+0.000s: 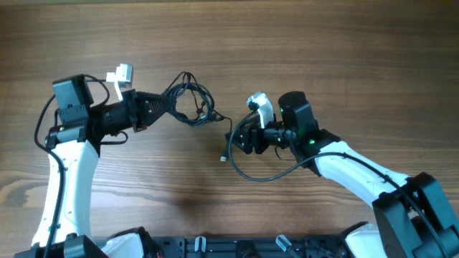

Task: Untangle cables
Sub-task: 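Move the right gripper back to the bundle and grasp another strand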

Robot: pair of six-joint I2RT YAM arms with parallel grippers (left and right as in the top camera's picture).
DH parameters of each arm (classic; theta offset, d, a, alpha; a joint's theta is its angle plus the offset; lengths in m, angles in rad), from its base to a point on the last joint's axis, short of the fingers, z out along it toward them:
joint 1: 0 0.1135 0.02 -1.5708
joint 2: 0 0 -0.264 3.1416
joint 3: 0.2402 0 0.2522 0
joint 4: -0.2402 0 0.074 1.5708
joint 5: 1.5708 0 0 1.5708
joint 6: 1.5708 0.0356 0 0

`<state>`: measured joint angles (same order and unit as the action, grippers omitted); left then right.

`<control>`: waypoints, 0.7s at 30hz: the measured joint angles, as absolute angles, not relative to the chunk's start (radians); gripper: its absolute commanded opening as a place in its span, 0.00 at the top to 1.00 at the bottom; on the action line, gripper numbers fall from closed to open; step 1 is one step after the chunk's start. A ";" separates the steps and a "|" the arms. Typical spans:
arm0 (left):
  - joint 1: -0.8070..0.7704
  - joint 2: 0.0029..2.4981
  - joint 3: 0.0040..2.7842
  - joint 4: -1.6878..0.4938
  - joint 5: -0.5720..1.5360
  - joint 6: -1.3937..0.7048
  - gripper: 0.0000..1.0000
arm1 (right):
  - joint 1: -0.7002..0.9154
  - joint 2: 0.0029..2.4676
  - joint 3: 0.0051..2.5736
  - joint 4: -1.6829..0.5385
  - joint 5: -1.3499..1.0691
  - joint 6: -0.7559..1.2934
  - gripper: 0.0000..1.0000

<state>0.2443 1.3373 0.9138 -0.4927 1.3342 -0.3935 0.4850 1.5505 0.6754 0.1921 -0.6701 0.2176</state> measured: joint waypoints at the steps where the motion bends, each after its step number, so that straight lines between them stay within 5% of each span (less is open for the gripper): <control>1: 0.244 1.337 0.914 -0.492 1.335 -0.393 0.96 | 0.489 1.551 0.675 0.203 -0.666 0.201 0.38; 6: 0.244 1.337 0.914 -0.493 1.350 -0.393 0.96 | 0.519 1.552 0.673 0.287 -0.656 0.120 0.48; 10: 0.244 1.337 0.914 -0.492 1.381 -0.393 0.96 | 0.519 1.554 0.674 0.348 -0.653 0.107 0.95; 16: 0.244 1.337 0.914 -0.492 1.386 -0.393 0.96 | 0.519 1.560 0.674 0.350 -0.715 0.145 0.96; 21: 0.244 1.337 0.914 -0.493 1.353 -0.371 0.96 | 0.508 1.561 0.673 0.353 -0.953 0.399 0.96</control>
